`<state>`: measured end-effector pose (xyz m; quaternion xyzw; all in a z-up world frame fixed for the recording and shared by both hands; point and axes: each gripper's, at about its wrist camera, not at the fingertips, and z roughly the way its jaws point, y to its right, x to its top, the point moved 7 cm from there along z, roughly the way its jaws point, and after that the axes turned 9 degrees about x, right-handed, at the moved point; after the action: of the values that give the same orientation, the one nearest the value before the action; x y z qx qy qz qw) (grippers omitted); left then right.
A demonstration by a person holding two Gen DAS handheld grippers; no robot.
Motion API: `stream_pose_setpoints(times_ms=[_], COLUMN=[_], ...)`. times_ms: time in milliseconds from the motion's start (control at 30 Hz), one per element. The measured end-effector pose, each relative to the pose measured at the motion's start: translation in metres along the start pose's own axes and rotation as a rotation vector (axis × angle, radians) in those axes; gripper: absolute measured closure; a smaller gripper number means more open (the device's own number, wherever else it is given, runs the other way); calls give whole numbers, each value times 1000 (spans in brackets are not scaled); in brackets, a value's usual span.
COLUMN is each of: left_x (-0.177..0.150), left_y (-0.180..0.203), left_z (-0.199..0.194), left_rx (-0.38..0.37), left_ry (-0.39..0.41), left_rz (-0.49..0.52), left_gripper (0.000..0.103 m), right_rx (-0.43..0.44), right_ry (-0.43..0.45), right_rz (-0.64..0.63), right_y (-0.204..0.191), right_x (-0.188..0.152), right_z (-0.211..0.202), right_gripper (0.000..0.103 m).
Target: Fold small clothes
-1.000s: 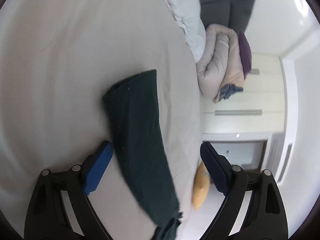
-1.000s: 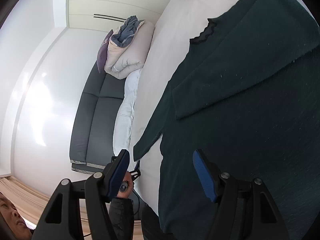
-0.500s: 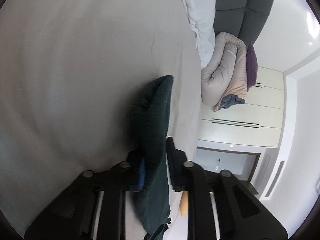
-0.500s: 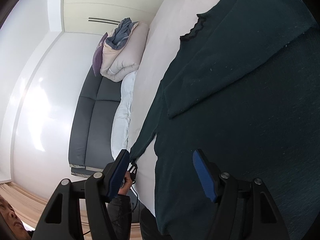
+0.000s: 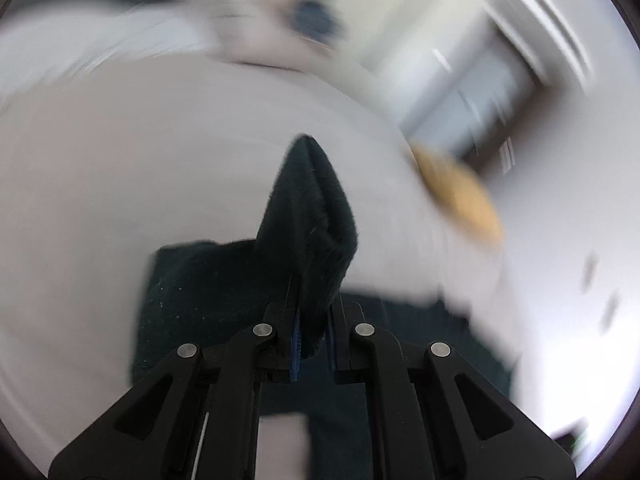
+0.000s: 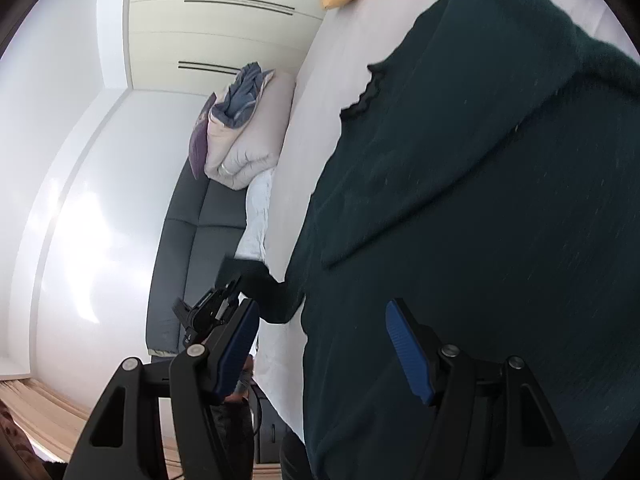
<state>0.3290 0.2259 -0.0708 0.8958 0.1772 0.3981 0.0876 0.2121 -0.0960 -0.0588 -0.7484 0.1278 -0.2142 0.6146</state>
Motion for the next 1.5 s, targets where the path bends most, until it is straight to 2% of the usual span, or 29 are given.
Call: stream_pose_setpoints(times_ms=[33,100,200,267,333,400,467,667,800,867,933,967,1000,1033,1167,1267,1367,1500], left_x=[-7,-43,-87,-107,-127,-132,-130,-135,-134,-136,-136,-136,-135,-134,-127,-120,-112,-87], left_y=[20,75,106,113,113,112,107,100,98,96,96,95,94,93,90,95,103,100], left_z=[5,25,40,45,44,48,47,26,19,13,10,9,10,10,3,-17,-39,-65], left_rx=[11,44,86,124,142,157,161,143,126,123,122,122,124,125,65,-4,-93,-171], left_ry=[-2,-19,-32,-22,-19,-11,12,70,84,88,93,94,90,86,65,64,70,82], left_rz=[72,279,428,516,554,576,561,539,526,520,519,517,511,504,456,413,376,283], left_gripper=[95,95,95,95,94,94,94,94,94,94,94,94,94,94,92,92,92,92], right_rx=[-1,-17,-43,-53,-53,-55,-65,-41,-46,-82,-125,-140,-159,-176,-211,-220,-230,-235], right_ry=[6,6,-10,-32,-59,-106,-132,-291,-333,-354,-380,-392,-407,-416,-403,-372,-334,-292], right_rz=[2,-1,-24,-34,-29,13,51,90,90,85,77,67,44,24,-80,-133,-159,-161], right_y=[1,2,-1,-4,-5,0,3,-5,-13,-11,-5,-2,0,1,-7,-15,-18,-18], right_x=[4,12,24,34,43,53,57,54,58,59,59,57,56,54,54,61,71,83], right_z=[-1,0,9,20,37,66,91,187,226,238,250,254,258,260,251,237,216,190], right_gripper=[33,33,33,33,33,33,33,34,34,39,57,65,82,91,94,94,94,94])
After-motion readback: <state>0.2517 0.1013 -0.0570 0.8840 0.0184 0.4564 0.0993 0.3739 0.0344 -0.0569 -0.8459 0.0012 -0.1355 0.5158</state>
